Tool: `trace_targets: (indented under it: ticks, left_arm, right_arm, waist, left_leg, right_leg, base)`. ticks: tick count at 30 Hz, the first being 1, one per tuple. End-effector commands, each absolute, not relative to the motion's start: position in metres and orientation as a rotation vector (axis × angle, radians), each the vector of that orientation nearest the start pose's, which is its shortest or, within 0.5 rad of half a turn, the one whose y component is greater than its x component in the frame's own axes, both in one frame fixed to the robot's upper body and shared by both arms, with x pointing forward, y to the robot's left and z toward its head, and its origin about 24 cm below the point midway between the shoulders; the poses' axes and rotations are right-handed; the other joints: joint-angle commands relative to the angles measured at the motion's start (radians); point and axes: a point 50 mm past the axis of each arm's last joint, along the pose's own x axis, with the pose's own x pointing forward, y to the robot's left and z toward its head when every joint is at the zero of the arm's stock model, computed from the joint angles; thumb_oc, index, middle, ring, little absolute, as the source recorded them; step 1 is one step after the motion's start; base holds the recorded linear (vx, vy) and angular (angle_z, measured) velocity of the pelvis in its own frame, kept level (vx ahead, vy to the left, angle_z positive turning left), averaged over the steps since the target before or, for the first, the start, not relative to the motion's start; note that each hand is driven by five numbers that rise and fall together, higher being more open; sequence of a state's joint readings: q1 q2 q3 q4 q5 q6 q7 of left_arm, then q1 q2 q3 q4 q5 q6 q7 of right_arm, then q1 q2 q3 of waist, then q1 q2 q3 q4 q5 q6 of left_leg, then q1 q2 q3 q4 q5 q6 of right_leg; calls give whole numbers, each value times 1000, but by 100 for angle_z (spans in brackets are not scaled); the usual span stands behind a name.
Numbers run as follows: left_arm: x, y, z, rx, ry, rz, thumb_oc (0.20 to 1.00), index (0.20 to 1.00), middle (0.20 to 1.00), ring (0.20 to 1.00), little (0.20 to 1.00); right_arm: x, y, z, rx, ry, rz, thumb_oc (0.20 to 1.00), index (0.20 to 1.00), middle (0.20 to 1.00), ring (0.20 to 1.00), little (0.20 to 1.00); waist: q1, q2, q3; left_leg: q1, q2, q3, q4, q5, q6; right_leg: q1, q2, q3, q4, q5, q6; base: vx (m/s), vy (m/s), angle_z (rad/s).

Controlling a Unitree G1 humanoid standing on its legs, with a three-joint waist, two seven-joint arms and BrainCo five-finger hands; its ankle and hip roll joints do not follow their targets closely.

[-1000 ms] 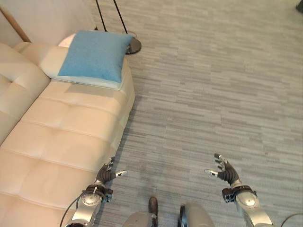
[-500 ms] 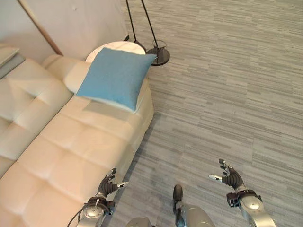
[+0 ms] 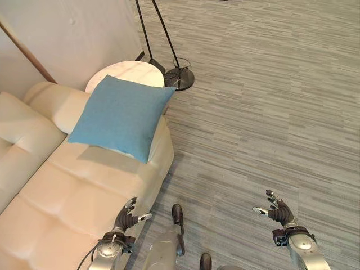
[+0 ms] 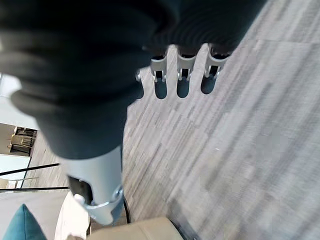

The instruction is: Pick up all the scattered cushions and arrange them neatly on the sofa.

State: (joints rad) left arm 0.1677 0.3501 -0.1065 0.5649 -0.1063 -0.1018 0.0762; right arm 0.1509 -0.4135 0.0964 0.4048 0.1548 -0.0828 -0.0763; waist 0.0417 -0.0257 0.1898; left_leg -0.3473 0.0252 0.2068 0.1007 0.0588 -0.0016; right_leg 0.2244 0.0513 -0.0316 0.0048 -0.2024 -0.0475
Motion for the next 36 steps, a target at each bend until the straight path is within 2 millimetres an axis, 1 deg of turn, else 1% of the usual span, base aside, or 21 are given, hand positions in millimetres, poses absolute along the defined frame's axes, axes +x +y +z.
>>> trace_targets:
  ticks: [1, 4, 6, 7, 10, 11, 12, 13, 15, 16, 18, 19, 20, 23, 24, 26, 29, 30, 32, 35, 36]
  left_arm:
    - [168, 257, -75, 325, 563, 110, 1000, 1000, 1000, 1000, 1000]
    - [169, 262, -72, 328, 557, 129, 1000, 1000, 1000, 1000, 1000]
    - [169, 266, -71, 322, 550, 159, 1000, 1000, 1000, 1000, 1000]
    - [169, 267, -71, 314, 550, 175, 1000, 1000, 1000, 1000, 1000]
    - [165, 268, -72, 294, 554, 200, 1000, 1000, 1000, 1000, 1000]
    - [165, 268, -73, 293, 554, 200, 1000, 1000, 1000, 1000, 1000]
    - [164, 268, -73, 273, 552, 213, 1000, 1000, 1000, 1000, 1000]
    - [162, 269, -75, 255, 558, 236, 1000, 1000, 1000, 1000, 1000]
    - [161, 269, -76, 227, 559, 259, 1000, 1000, 1000, 1000, 1000]
    - [162, 269, -76, 228, 558, 259, 1000, 1000, 1000, 1000, 1000]
    - [163, 268, -78, 226, 561, 266, 1000, 1000, 1000, 1000, 1000]
    - [163, 268, -78, 226, 561, 263, 1000, 1000, 1000, 1000, 1000]
    - [160, 267, -84, 220, 587, 266, 1000, 1000, 1000, 1000, 1000]
    - [163, 265, -84, 208, 582, 262, 1000, 1000, 1000, 1000, 1000]
    - [163, 265, -84, 208, 582, 262, 1000, 1000, 1000, 1000, 1000]
    - [167, 266, -83, 189, 576, 274, 1000, 1000, 1000, 1000, 1000]
    - [171, 266, -81, 184, 564, 281, 1000, 1000, 1000, 1000, 1000]
    - [174, 267, -80, 188, 559, 278, 1000, 1000, 1000, 1000, 1000]
    - [177, 266, -78, 194, 548, 269, 1000, 1000, 1000, 1000, 1000]
    - [180, 268, -74, 218, 536, 251, 1000, 1000, 1000, 1000, 1000]
    - [180, 268, -74, 218, 536, 251, 1000, 1000, 1000, 1000, 1000]
  right_arm:
    - [198, -248, -35, -297, 360, -82, 1000, 1000, 1000, 1000, 1000]
    - [202, -239, -32, -287, 337, -48, 1000, 1000, 1000, 1000, 1000]
    - [203, -235, -34, -287, 336, -38, 1000, 1000, 1000, 1000, 1000]
    - [203, -233, -34, -288, 337, -35, 1000, 1000, 1000, 1000, 1000]
    - [205, -234, -34, -298, 341, -34, 1000, 1000, 1000, 1000, 1000]
    - [205, -235, -34, -299, 341, -34, 1000, 1000, 1000, 1000, 1000]
    - [208, -236, -32, -305, 334, -34, 1000, 1000, 1000, 1000, 1000]
    - [209, -236, -32, -305, 335, -37, 1000, 1000, 1000, 1000, 1000]
    - [209, -238, -31, -310, 335, -42, 1000, 1000, 1000, 1000, 1000]
    - [209, -237, -31, -310, 334, -42, 1000, 1000, 1000, 1000, 1000]
    - [207, -243, -33, -322, 348, -48, 1000, 1000, 1000, 1000, 1000]
    - [206, -243, -33, -320, 350, -50, 1000, 1000, 1000, 1000, 1000]
    - [201, -249, -39, -322, 382, -68, 1000, 1000, 1000, 1000, 1000]
    - [201, -254, -36, -308, 371, -92, 1000, 1000, 1000, 1000, 1000]
    - [201, -254, -36, -308, 370, -91, 1000, 1000, 1000, 1000, 1000]
    - [202, -260, -33, -302, 361, -113, 1000, 1000, 1000, 1000, 1000]
    - [201, -265, -32, -301, 362, -135, 1000, 1000, 1000, 1000, 1000]
    - [198, -268, -34, -296, 374, -146, 1000, 1000, 1000, 1000, 1000]
    - [196, -272, -33, -297, 376, -164, 1000, 1000, 1000, 1000, 1000]
    - [199, -278, -26, -321, 351, -183, 1000, 1000, 1000, 1000, 1000]
    - [199, -278, -26, -321, 351, -183, 1000, 1000, 1000, 1000, 1000]
  waist:
    - [26, -53, -60]
    - [16, -68, -40]
    - [19, -57, -28]
    - [18, -50, -24]
    - [8, -21, -18]
    - [6, -21, -16]
    - [0, -12, -8]
    - [-9, -13, 7]
    - [-26, -20, 24]
    - [-27, -20, 23]
    - [-34, -32, 32]
    - [-35, -35, 30]
    - [-35, -35, 23]
    - [-41, -32, 18]
    - [-43, -34, 16]
    - [-49, -30, 13]
    - [-58, -28, 16]
    - [-70, -25, 14]
    - [-87, -25, 2]
    - [-93, -21, -9]
    - [-93, -21, -9]
  left_leg:
    - [-1, -22, 17, 47, 38, 1]
    - [48, -33, 22, 88, -44, 49]
    - [90, -33, 20, 97, -86, 71]
    - [124, -35, 13, 90, -103, 77]
    - [211, -44, -22, 50, -126, 75]
    - [213, -44, -24, 50, -127, 75]
    - [245, -49, -44, 36, -135, 69]
    - [273, -60, -64, 31, -145, 63]
    - [314, -85, -115, 15, -160, 49]
    - [313, -85, -115, 14, -157, 49]
    - [330, -122, -205, 23, -178, 32]
    - [326, -127, -211, 26, -177, 31]
    - [321, -139, -259, 33, -181, 19]
    - [293, -119, -288, 79, -190, -14]
    - [290, -121, -289, 77, -186, -14]
    - [240, -78, -266, 153, -160, -45]
    - [212, -44, -217, 187, -149, -51]
    - [211, 6, -119, 185, -153, -45]
    - [214, 58, 6, 154, -149, -41]
    - [199, 85, 87, 128, -147, -58]
    - [200, 85, 87, 126, -146, -57]
  right_leg:
    - [-106, -99, -6, 298, 102, 169]
    - [-199, -146, -6, 512, 261, 208]
    - [-258, -161, -20, 593, 282, 205]
    - [-296, -172, -38, 610, 259, 193]
    - [-399, -176, -104, 530, 169, 160]
    - [-397, -177, -106, 530, 167, 159]
    - [-448, -170, -130, 428, 151, 151]
    - [-470, -157, -128, 341, 166, 156]
    - [-501, -123, -67, 198, 203, 178]
    - [-501, -123, -68, 193, 207, 178]
    - [-493, -96, 49, 100, 232, 194]
    - [-490, -100, 54, 84, 239, 193]
    - [-471, -109, 59, 86, 272, 183]
    - [-443, -122, 20, 77, 261, 166]
    - [-445, -125, 19, 76, 263, 167]
    - [-405, -137, -42, 78, 228, 138]
    - [-381, -145, -90, 79, 203, 121]
    - [-351, -151, -136, 76, 176, 112]
    - [-327, -163, -190, 64, 159, 111]
    - [-293, -163, -227, 59, 136, 120]
    - [-292, -163, -227, 58, 136, 120]
  base:
    - [381, 189, -37]
    - [323, 166, -12]
    - [303, 136, 8]
    - [330, 118, -2]
    - [312, 76, 12]
    - [316, 9, 28]
    - [309, -38, 33]
    - [427, -77, 31]
    - [276, -93, 34]
    - [224, -89, 79]
    - [263, -158, 88]
    - [267, -257, 162]
    - [189, -250, 188]
    - [166, -250, 174]
    - [180, -240, 149]
    - [159, -247, 121]
    - [59, -126, 98]
    - [106, -186, 87]
    - [85, -127, 107]
    - [153, -24, 103]
    - [134, 8, 51]
